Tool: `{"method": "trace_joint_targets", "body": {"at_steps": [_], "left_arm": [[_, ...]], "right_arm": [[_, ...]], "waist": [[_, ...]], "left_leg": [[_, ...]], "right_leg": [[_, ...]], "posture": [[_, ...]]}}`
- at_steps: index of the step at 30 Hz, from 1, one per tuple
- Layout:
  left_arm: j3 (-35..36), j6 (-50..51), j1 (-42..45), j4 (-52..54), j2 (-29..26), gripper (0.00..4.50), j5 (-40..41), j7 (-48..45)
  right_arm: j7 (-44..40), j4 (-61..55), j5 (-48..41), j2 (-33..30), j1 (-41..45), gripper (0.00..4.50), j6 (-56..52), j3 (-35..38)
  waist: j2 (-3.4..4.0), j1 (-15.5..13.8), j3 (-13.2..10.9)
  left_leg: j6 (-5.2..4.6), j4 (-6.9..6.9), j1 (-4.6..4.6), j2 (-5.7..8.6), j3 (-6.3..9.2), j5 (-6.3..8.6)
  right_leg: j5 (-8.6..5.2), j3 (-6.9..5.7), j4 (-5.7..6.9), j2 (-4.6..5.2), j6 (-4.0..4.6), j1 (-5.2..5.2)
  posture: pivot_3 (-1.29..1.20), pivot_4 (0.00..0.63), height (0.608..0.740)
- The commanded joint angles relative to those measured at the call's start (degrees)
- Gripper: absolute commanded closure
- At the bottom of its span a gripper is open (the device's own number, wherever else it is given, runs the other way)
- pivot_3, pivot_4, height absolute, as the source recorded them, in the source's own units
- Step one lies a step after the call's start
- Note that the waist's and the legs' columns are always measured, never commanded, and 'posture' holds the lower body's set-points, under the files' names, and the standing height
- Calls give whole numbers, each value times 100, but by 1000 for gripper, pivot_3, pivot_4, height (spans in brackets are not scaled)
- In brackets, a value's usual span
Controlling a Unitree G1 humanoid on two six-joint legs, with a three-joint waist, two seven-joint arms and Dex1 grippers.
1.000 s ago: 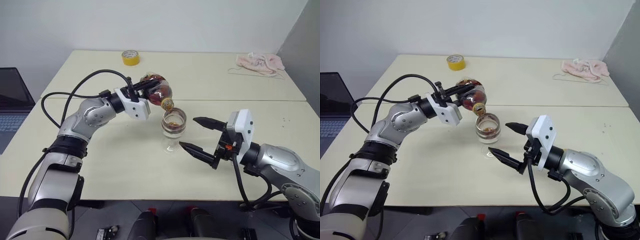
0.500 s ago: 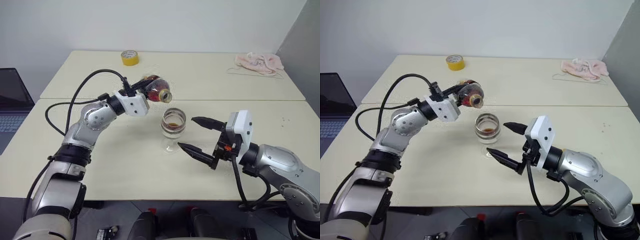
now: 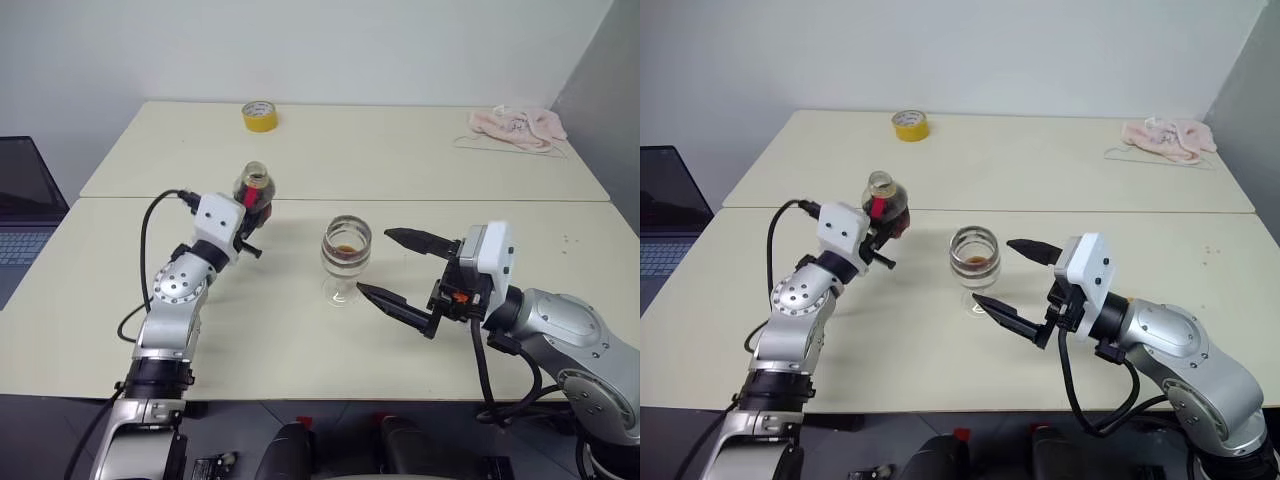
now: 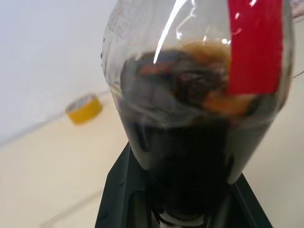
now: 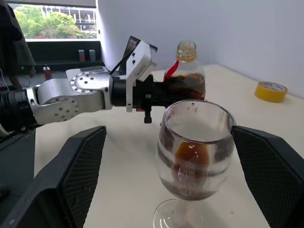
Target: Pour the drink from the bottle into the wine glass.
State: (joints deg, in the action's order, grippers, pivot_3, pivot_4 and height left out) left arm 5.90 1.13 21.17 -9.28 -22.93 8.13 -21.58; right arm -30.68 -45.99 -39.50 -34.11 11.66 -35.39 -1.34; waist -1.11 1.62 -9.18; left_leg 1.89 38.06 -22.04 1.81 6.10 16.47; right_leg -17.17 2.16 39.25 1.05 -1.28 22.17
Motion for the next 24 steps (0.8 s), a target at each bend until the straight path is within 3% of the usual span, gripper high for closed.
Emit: {"method": "trace_joint_targets", "body": {"at_steps": [1,12,24], "left_arm": [[424,191,32,188,133,3817,425,146],[753,242,126,-756,180,3817,612,112],[675,209,220,-1031,271,3817,575,119]], "right_arm": [[-90,-34,1,59,30,0,208,62],[-313,-6,-137,-54,215,0,102,55],[-589,81,-589,-685,751,0,-221,465]], "waist": [[-2,-4,1],[-5,-5,3],[-8,-12,5]], "left_leg": [[0,0,0,0,-1,0],[0,-1,1,0,-1,0],[0,-2,2,1,-1,0]], "right_leg": [[0,1,0,0,0,0],[0,-1,-3,0,0,0],[0,0,-7,2,0,-5]], "posture": [[0,150,740],[0,150,740],[0,150,740]]}}
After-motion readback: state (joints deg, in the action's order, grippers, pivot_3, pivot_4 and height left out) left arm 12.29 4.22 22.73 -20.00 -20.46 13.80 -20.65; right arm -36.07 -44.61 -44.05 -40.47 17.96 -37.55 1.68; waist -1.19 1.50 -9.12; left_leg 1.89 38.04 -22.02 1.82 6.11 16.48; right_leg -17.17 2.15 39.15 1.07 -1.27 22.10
